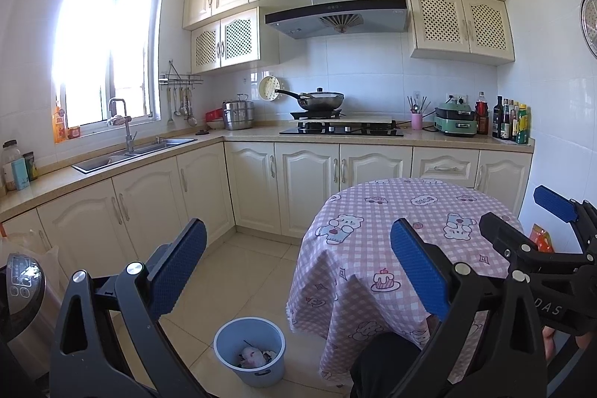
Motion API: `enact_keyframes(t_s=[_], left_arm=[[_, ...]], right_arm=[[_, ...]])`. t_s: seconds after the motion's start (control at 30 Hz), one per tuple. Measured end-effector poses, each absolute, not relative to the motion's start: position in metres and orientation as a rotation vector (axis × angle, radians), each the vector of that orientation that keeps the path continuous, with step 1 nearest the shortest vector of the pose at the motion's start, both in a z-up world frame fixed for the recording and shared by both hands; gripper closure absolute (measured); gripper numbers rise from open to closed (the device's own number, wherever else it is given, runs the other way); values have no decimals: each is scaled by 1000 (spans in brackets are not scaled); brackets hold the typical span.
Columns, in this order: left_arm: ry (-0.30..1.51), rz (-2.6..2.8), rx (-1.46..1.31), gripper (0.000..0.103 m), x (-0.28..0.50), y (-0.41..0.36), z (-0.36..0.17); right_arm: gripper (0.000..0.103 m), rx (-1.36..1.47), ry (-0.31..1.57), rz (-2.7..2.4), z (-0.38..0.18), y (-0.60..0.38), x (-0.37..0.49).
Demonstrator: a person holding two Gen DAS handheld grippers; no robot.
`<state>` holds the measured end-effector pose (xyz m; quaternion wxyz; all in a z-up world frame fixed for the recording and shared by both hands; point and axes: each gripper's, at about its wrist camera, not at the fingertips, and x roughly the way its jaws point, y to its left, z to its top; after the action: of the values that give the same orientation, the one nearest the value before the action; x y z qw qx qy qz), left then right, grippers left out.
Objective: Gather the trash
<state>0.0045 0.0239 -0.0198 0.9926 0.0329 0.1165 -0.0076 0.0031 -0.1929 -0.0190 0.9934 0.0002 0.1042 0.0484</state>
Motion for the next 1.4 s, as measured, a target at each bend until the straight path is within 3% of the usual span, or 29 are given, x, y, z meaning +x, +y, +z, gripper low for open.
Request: enact_keyframes(t_s=[0.5,1.0,1.4], left_arm=[[433,44,69,7,69,26,-68],[793,334,96,8,153,80,-169],[914,458,18,8,199,132,-224]], right_arm=[[6,43,402,134,-72,-215,87],[7,-49,906,-197,-155,-373,321],[5,60,945,-85,-182,-406,417]])
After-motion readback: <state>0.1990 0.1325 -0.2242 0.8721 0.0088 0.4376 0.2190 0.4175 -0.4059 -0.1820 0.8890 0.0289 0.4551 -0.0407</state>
